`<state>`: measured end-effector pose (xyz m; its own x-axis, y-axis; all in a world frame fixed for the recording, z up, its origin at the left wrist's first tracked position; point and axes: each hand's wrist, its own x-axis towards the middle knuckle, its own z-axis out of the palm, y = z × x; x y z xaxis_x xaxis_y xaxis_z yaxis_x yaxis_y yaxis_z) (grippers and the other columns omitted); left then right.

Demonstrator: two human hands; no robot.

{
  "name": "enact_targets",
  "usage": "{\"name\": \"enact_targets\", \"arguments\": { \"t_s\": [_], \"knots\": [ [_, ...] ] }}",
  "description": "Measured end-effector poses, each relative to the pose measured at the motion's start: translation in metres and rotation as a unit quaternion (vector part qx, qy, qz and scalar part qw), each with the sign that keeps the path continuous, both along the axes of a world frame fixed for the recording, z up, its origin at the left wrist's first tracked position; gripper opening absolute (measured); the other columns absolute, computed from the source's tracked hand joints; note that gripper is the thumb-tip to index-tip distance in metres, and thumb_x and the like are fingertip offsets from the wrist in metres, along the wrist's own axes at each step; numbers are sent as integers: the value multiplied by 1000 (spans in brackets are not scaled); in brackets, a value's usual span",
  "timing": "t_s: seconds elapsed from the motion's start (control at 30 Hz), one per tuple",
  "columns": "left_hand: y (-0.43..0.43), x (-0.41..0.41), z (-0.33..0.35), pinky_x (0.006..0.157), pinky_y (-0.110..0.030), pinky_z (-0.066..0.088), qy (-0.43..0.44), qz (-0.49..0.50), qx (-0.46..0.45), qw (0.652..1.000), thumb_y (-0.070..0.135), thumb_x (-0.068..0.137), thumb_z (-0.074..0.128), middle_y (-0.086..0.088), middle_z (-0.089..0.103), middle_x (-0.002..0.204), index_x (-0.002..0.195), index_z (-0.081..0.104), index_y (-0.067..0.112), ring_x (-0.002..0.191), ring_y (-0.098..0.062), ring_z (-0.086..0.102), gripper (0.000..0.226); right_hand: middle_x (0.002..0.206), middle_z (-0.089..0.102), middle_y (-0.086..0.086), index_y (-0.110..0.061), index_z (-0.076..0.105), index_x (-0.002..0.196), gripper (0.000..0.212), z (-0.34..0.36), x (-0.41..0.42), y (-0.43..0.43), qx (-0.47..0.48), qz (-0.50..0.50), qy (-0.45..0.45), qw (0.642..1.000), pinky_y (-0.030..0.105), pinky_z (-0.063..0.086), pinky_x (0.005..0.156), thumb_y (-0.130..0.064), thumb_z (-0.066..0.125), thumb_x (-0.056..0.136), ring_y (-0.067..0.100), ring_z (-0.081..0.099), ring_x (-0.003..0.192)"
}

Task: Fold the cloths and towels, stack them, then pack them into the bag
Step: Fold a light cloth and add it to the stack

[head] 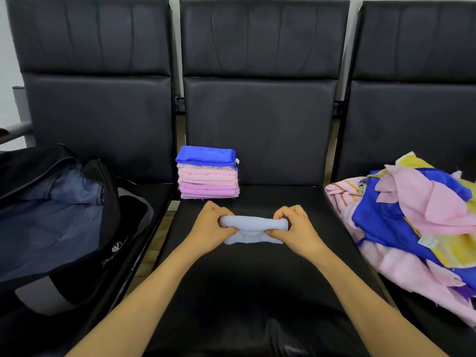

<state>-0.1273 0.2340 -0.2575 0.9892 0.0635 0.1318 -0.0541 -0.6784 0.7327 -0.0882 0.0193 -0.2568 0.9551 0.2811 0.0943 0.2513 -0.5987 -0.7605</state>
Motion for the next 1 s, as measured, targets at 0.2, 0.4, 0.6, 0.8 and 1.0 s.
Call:
{"name": "enact_targets", "arguments": {
  "t_s": [0.2, 0.4, 0.6, 0.8, 1.0],
  "knots": [
    [2, 1, 2, 87, -28, 53, 101, -29, -295, 950, 17, 90, 63, 0, 65, 115, 114, 58, 19, 105, -14, 63, 24, 109, 58, 7, -13, 51, 104, 26, 2, -1, -7, 206, 23, 181, 961, 38, 54, 84, -20, 68, 86, 23, 61, 102],
    [-5, 7, -14, 71, -33, 59, 114, 33, -342, 932, 13, 97, 52, -10, 52, 117, 107, 43, 22, 103, -25, 61, 16, 118, 51, 11, -25, 32, 126, 46, -3, 5, -3, 280, -23, 236, 930, 39, 57, 83, -10, 60, 91, 28, 60, 105],
    [7, 31, -8, 98, -38, 50, 145, 8, -298, 943, -2, 86, 60, -3, 47, 129, 102, 63, 23, 118, -22, 49, 30, 122, 53, 5, -13, 62, 100, 16, -2, 24, 11, 227, -27, 189, 955, 28, 52, 82, -6, 49, 95, 19, 54, 110],
    [43, 91, 39, 74, -18, 45, 32, 69, -268, 961, -5, 88, 52, -3, 50, 121, 110, 64, 17, 96, -15, 51, 33, 124, 53, 7, -23, 64, 112, 33, 42, 93, 62, 189, 8, 117, 975, 28, 53, 81, 1, 58, 88, 15, 56, 96],
    [105, 158, 76, 50, -15, 35, -47, 114, -246, 961, -9, 87, 52, -5, 55, 86, 112, 66, 11, 50, -5, 42, 35, 130, 48, 9, -19, 59, 123, 38, 81, 166, 133, 181, 26, 32, 983, 29, 53, 78, 0, 57, 91, 20, 54, 102]
  ]
}}
